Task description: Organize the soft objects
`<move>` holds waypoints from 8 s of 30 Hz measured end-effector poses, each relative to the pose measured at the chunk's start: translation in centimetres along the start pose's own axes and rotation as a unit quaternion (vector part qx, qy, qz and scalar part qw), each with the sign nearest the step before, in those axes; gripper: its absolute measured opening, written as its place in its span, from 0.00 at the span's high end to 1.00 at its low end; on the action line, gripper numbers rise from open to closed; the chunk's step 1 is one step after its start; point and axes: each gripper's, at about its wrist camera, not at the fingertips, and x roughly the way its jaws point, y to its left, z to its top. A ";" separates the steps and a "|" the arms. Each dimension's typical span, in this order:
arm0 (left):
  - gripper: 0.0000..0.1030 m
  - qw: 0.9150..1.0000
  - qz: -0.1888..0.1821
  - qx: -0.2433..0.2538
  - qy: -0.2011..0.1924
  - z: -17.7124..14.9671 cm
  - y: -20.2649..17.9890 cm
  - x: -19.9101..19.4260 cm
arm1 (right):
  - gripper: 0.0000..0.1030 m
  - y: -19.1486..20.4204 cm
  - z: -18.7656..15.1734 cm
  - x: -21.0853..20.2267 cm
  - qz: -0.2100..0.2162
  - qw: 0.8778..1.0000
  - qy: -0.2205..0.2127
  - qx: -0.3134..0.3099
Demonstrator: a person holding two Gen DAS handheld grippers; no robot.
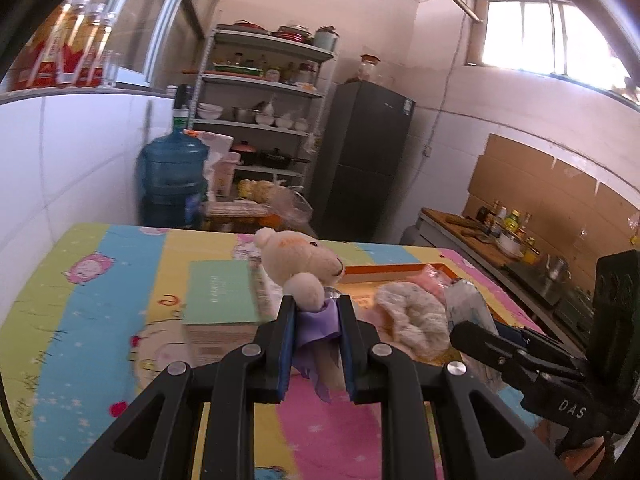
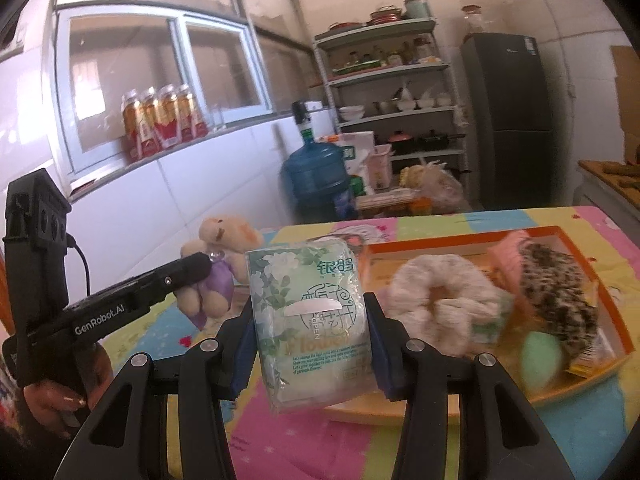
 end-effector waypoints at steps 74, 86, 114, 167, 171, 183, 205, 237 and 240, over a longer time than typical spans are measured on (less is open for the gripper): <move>0.42 0.988 -0.119 -0.004 0.101 -1.8 -12.9 17.1 | 0.34 -20.8 1.3 2.4 -0.120 0.986 0.022 0.110; 0.25 0.991 -0.111 -0.017 0.072 -1.2 -12.3 14.4 | 0.32 -19.3 1.5 0.6 -0.124 0.987 -0.003 0.104; 0.18 0.999 -0.036 0.008 0.021 -2.2 -10.7 5.3 | 0.31 -10.0 0.4 -3.8 -0.189 0.980 -0.049 0.039; 0.19 0.980 0.186 0.005 -0.074 -8.7 -5.8 -15.9 | 0.31 8.9 -7.5 -12.5 -0.208 0.974 -0.086 -0.005; 0.19 0.978 0.190 0.004 -0.085 -9.0 -5.8 -16.9 | 0.31 9.4 -7.8 -13.2 -0.206 0.974 -0.089 -0.012; 0.18 0.978 0.191 0.009 -0.087 -9.4 -6.1 -17.6 | 0.31 9.9 -8.3 -13.9 -0.210 0.973 -0.092 -0.020; 0.19 0.977 0.194 0.017 -0.083 -9.6 -6.0 -17.4 | 0.31 9.8 -8.7 -13.6 -0.198 0.976 -0.090 -0.018; 0.19 0.977 0.198 0.017 -0.083 -10.0 -5.7 -17.8 | 0.31 10.9 -9.0 -14.0 -0.197 0.976 -0.087 -0.029; 0.19 0.975 0.203 0.020 -0.086 -10.1 -5.7 -17.8 | 0.31 11.0 -9.0 -14.2 -0.200 0.975 -0.088 -0.031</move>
